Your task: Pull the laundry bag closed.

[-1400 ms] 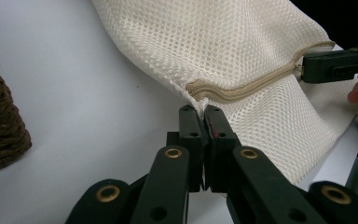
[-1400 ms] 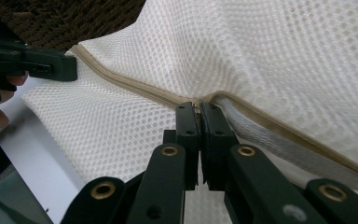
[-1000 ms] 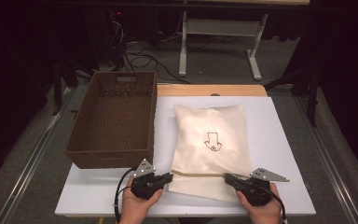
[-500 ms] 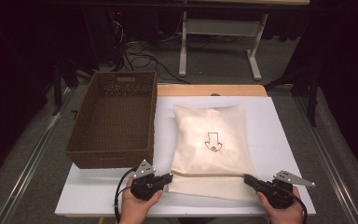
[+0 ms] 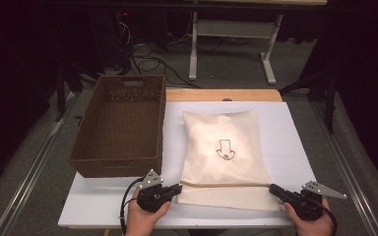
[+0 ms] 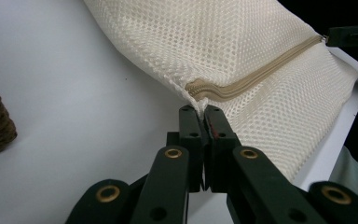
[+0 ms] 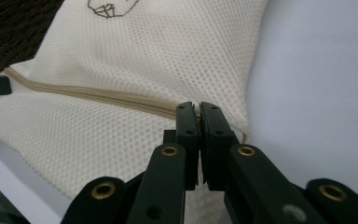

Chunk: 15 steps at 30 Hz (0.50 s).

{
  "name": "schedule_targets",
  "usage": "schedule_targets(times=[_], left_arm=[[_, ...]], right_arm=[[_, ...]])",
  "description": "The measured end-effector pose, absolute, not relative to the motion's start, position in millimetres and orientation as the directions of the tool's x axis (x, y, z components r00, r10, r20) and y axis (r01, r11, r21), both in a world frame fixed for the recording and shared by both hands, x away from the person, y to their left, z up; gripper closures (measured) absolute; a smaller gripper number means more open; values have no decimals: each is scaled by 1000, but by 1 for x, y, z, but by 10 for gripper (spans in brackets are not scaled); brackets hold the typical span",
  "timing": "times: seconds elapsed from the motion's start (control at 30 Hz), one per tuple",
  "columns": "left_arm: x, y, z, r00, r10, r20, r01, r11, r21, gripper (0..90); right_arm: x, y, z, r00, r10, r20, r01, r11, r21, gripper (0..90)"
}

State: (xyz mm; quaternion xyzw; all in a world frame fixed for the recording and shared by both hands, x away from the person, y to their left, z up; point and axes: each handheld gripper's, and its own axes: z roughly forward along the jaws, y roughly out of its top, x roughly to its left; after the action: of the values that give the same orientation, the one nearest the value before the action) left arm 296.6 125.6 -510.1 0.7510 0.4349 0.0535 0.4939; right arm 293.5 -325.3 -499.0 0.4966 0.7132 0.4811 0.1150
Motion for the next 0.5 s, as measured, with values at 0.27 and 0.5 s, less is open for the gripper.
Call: schedule_targets(times=[0.27,0.5], left_arm=[[296,125,-511,615,714,-333,598,-148,788,881],[296,126,-511,623,705,-339,595,-145,791,881]], right_arm=[[298,-334,-506,-459,823,333,623,31,781,878],[297,-333,-501,-460,836,300,613,56,788,877]])
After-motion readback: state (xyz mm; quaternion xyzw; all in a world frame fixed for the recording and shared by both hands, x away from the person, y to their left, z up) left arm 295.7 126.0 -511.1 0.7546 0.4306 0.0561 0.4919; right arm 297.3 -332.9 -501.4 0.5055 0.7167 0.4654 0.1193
